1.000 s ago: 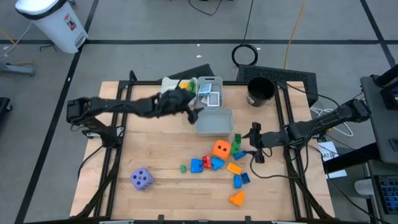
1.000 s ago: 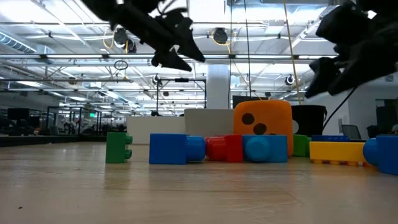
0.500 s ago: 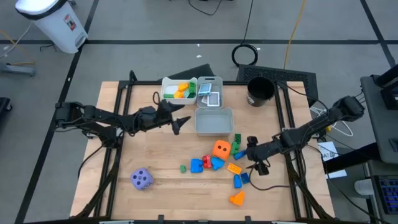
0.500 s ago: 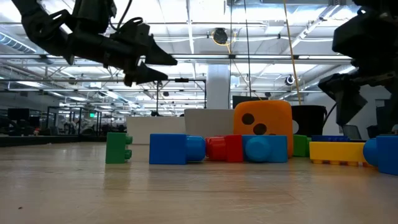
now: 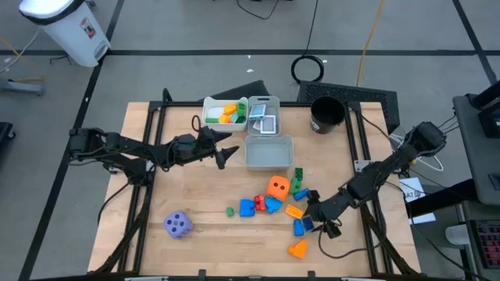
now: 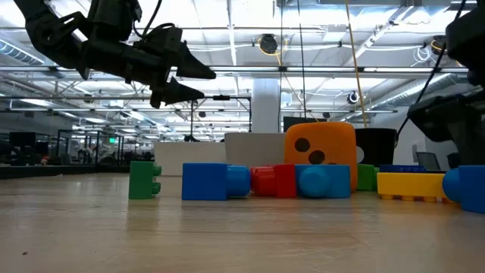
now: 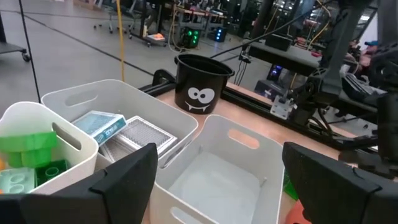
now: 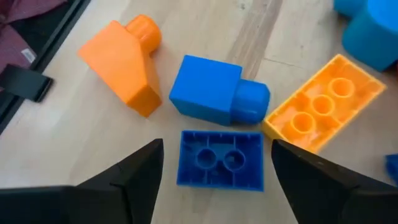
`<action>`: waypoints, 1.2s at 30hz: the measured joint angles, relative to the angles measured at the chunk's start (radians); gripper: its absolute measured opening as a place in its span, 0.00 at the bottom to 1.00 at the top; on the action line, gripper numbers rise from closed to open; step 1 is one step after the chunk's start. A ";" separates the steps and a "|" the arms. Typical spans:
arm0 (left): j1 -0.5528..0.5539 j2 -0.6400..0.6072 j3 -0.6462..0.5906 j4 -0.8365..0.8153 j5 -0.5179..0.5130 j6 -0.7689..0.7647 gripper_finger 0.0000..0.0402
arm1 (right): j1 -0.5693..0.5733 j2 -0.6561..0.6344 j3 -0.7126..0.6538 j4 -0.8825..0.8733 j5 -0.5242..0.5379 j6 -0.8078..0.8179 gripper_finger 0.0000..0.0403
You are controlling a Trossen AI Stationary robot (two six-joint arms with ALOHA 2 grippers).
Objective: Pick & Place Toys
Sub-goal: Put the blue game piece into the white bin
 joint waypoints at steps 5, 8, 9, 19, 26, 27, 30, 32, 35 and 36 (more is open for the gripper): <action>0.000 0.000 0.000 0.001 0.000 -0.001 0.87 | 0.001 0.061 0.000 0.070 -0.023 0.005 0.70; 0.000 0.000 0.000 0.001 0.000 -0.002 0.87 | 0.001 0.088 0.000 0.065 -0.018 0.005 0.71; 0.000 0.000 0.000 0.001 0.000 -0.005 0.87 | 0.001 0.097 0.000 0.063 -0.010 0.005 0.71; -0.001 0.000 0.000 0.000 0.002 -0.064 0.87 | 0.001 0.101 0.000 0.038 0.003 -0.040 0.54; -0.002 0.000 0.001 0.001 0.001 -0.125 0.87 | 0.001 -0.011 -0.001 -0.051 0.002 -0.033 0.43; -0.002 0.000 0.001 0.001 0.001 -0.135 0.87 | 0.001 -0.037 -0.001 -0.051 0.005 -0.035 0.43; -0.002 0.000 0.001 0.001 0.001 -0.184 0.87 | 0.001 -0.117 -0.001 -0.043 0.059 -0.072 0.43; -0.002 0.001 0.001 0.001 0.001 -0.225 0.87 | 0.001 -0.168 -0.001 -0.023 0.148 -0.145 0.43; -0.002 0.002 0.001 -0.005 0.001 -0.314 0.87 | -0.003 -0.213 0.000 0.031 0.360 -0.301 0.44; -0.002 0.002 0.001 -0.006 0.000 -0.339 0.87 | -0.009 -0.219 0.000 0.065 0.425 -0.365 0.44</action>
